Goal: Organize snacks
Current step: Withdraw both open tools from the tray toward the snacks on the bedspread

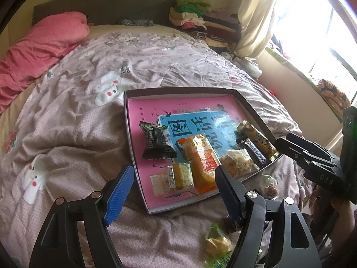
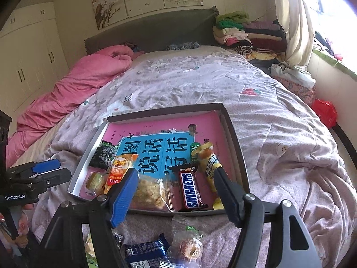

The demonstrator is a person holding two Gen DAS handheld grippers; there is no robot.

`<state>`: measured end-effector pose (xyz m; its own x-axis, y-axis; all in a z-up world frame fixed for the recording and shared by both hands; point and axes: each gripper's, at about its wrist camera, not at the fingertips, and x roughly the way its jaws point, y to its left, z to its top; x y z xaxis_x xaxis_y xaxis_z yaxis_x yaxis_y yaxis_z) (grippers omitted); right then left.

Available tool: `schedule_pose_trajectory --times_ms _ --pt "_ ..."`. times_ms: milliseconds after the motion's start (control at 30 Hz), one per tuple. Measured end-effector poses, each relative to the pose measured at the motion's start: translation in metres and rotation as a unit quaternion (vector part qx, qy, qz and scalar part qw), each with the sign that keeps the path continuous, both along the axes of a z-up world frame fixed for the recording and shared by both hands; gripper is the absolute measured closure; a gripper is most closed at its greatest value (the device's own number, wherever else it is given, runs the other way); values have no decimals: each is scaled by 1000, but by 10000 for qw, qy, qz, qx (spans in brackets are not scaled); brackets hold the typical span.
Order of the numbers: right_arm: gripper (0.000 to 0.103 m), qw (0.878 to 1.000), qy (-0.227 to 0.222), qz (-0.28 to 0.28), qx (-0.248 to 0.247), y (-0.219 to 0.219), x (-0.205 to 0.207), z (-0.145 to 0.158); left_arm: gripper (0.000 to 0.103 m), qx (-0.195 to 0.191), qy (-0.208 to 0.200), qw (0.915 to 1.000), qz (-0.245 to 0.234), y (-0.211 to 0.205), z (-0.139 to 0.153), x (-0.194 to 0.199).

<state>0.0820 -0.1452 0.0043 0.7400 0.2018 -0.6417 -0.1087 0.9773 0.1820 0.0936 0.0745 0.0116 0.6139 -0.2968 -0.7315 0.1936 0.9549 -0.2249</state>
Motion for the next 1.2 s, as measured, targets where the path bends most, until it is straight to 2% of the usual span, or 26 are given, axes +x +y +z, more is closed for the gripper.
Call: schedule_pose_trajectory --times_ms 333,767,1200 --pt "33 10000 -42 35 6 0 -8 7 27 9 -17 10000 -58 1 5 -8" --pt "31 9999 2 125 -55 3 -16 4 27 53 255 9991 -328 -11 -3 -18" --pt "31 9997 171 147 -51 -1 -24 -6 27 112 362 9991 -201 -19 -11 -27"
